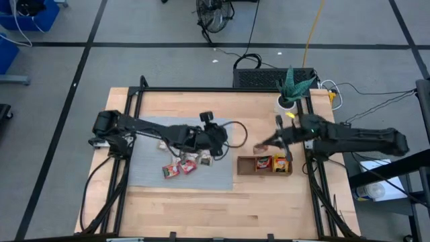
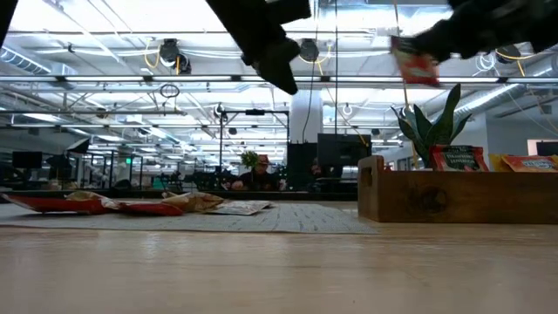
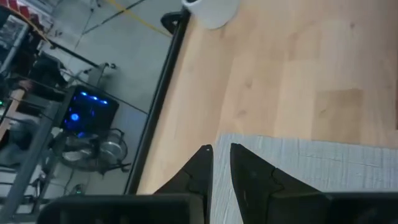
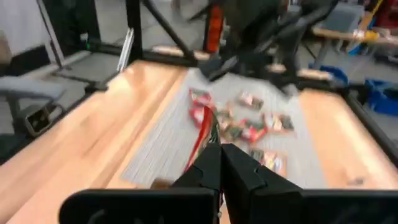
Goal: Pick & Place Tea
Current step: Put the red tea bag into the middle section of the wooden organizer
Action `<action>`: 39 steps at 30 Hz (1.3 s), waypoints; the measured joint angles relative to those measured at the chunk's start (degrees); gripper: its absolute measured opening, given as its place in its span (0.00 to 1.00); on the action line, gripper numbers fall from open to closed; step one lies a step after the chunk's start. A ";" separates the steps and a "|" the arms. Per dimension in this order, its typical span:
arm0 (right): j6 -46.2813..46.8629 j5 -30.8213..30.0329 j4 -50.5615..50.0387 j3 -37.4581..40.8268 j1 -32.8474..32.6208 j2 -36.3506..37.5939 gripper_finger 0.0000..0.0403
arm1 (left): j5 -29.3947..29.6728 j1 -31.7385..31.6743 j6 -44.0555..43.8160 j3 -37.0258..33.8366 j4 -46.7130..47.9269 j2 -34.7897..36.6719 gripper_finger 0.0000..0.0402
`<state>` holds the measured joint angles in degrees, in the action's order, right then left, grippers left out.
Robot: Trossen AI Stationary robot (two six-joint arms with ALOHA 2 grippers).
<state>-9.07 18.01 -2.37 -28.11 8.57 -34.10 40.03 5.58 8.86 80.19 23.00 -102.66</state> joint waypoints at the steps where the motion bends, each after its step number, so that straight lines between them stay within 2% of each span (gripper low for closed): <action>1: 0.70 -3.70 -2.18 0.30 -2.97 1.61 0.00 | -0.02 -0.61 0.00 -1.03 -1.32 0.65 0.16; 7: 9.45 -26.21 -3.35 7.22 -19.00 6.00 0.00 | -1.20 -4.17 0.00 -8.97 -9.27 4.12 0.16; 9: 11.92 -32.02 -1.93 9.80 -23.06 5.92 0.00 | -1.20 -5.16 -0.02 -10.58 -12.59 4.32 0.16; 12: 14.90 -38.45 2.69 13.12 -28.42 5.23 0.00 | -1.30 -6.27 -0.02 -11.59 -12.49 4.02 0.16; 21: 21.25 -47.96 4.13 15.65 -42.53 5.04 0.00 | -2.20 -6.85 0.20 -11.46 -13.18 4.15 0.16; 28: 26.65 -60.66 4.82 18.38 -47.30 1.10 0.00 | -2.25 -6.90 -0.30 -11.44 -13.09 4.14 0.16; 33: 26.39 -61.62 11.52 20.10 -48.38 -3.61 0.00 | -2.68 -6.89 -0.42 -11.44 -13.89 4.14 0.16; 39: 25.42 -61.82 14.69 20.14 -48.49 -8.86 0.00 | -2.99 -6.84 -0.59 -11.45 -14.22 4.14 0.16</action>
<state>16.35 -43.81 12.32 -7.97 -39.92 -42.96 37.04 -1.26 8.27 68.74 8.78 -98.52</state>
